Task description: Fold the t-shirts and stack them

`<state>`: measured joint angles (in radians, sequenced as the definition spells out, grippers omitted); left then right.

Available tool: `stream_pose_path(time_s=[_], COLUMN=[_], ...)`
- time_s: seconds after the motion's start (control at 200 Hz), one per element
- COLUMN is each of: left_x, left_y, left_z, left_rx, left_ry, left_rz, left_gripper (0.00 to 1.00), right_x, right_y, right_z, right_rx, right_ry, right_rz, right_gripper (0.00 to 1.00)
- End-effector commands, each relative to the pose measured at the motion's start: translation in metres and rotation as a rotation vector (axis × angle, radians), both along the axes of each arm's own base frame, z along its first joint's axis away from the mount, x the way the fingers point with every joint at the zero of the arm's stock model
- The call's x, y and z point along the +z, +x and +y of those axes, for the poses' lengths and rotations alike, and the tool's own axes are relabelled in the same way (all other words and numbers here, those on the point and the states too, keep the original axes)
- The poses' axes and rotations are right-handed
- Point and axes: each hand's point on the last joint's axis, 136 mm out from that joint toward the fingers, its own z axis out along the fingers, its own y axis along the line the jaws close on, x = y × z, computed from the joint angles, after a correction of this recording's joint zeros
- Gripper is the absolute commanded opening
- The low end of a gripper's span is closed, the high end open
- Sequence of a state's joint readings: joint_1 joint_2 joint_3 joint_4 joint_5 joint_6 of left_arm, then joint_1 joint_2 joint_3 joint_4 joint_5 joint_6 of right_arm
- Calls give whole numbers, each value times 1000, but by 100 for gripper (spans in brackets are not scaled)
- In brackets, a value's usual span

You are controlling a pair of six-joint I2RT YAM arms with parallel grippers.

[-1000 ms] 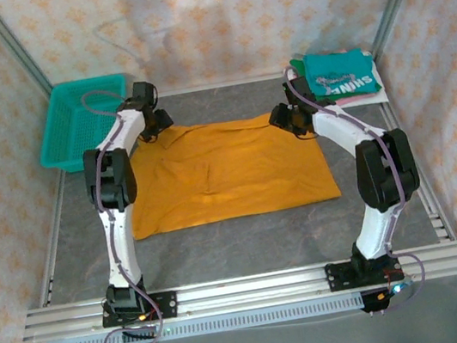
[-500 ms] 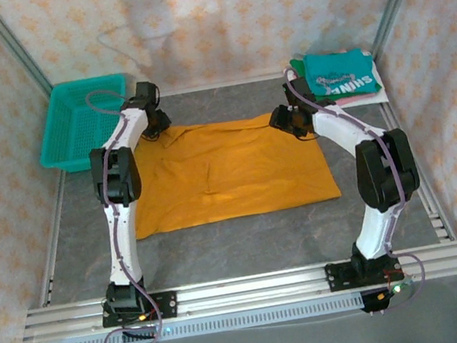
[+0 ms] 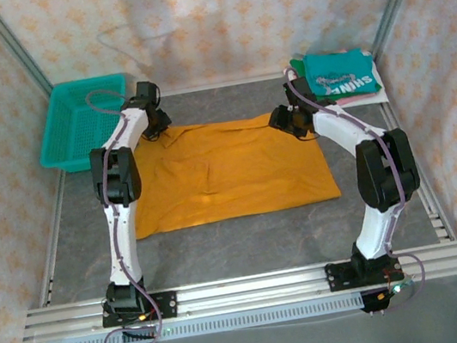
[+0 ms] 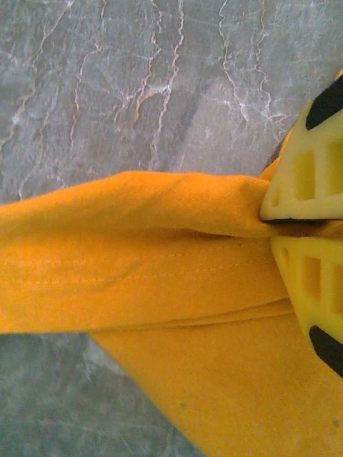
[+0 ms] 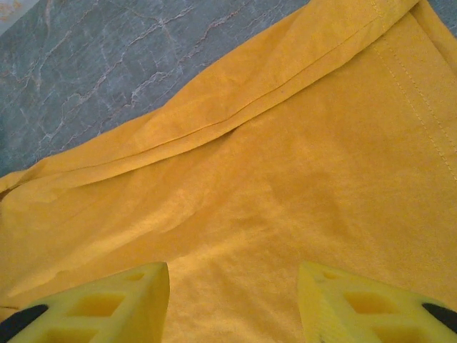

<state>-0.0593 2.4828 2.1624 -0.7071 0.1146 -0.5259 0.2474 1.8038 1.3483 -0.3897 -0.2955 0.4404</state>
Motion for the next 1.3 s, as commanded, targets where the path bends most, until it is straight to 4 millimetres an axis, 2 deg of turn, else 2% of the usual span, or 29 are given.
stream_pose_path(time_s=[0.0,0.06,0.115,0.17,0.245,0.295,0.51,0.556,0.621,0.696,0.876,1.001,1.111,1.161,1.291], left_x=[36,39,41,43,47,50,55,54,50,42,20,10,7,8,19], left_y=[-3,-4,-5,-5,-4,-3,-4,-7,-12,-18,-33,-34,-30,-29,-28], left_z=[6,7,9,8,8,5,4,6,3,-4,-11,-15,-16,-16,-16], left_rx=[22,25,28,26,26,22,46,53,57,55,53,41,31,25,22], left_ry=[40,46,51,49,47,39,19,22,3,-33,-34,-47,-43,-40,-23], left_rz=[-50,-55,-58,-61,-73,-87,-91,-88,-81,-76,-40,-22,-21,-16,-30], left_gripper=[11,16,16,12,11,0,0,15,20,31,32,30,20,12,7], right_x=[6,6,5,6,5,4,7,8,7,6,2,1,0,1,1], right_y=[2,2,2,2,3,2,2,2,2,2,2,2,2,2,2], right_z=[0,1,1,1,2,3,4,4,4,5,7,7,7,8,7], right_rx=[1,6,8,7,10,12,15,14,15,16,21,18,17,16,15], right_ry=[8,13,16,19,22,24,33,36,36,38,48,47,49,52,56], right_rz=[-10,-8,-7,-10,-10,-7,-11,-11,-11,-7,2,4,6,3,5], right_gripper=[51,51,51,51,51,51,51,51,51,51,52,52,52,52,52])
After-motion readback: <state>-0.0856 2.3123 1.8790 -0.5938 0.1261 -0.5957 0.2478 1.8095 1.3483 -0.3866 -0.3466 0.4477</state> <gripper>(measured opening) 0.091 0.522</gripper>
